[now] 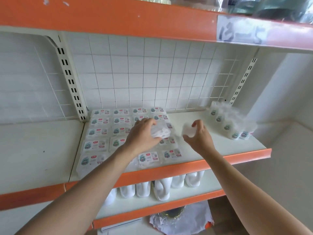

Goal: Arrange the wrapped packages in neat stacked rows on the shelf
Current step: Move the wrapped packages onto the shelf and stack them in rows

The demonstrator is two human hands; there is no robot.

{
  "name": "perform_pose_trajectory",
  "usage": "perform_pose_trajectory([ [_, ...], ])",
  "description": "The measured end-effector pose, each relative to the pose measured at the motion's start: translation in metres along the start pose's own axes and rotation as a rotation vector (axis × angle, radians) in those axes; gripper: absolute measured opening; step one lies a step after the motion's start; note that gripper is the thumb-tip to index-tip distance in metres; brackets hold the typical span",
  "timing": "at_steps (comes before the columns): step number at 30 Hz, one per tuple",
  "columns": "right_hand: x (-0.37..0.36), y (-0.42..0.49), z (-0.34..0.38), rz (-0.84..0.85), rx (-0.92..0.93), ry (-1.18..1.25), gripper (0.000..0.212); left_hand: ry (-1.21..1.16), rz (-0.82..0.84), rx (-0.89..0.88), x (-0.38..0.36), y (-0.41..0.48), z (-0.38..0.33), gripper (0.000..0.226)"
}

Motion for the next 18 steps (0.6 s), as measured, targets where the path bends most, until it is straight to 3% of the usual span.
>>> perform_pose_trajectory([
  [8, -0.002, 0.013, -0.012, 0.039, 0.077, -0.083, 0.034, 0.011, 0.001, 0.067, -0.015, 0.000, -0.014, 0.051],
  [13, 0.002, 0.011, 0.009, -0.134, 0.420, -0.064, 0.023, 0.007, -0.006, 0.060, -0.017, 0.003, -0.018, 0.055],
  [18, -0.009, 0.005, 0.043, 0.039, 0.559, 0.109, 0.018, -0.003, -0.034, 0.041, -0.009, 0.004, -0.018, 0.070],
])
Point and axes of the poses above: each hand's wrist, its own y-axis towards the middle knuckle, its own x-axis out of the back of the hand, z = x × y, the point moved 4 cm from there along y, towards the middle knuckle, and after that the axes turned 6 degrees about y, right-handed, at the moved point
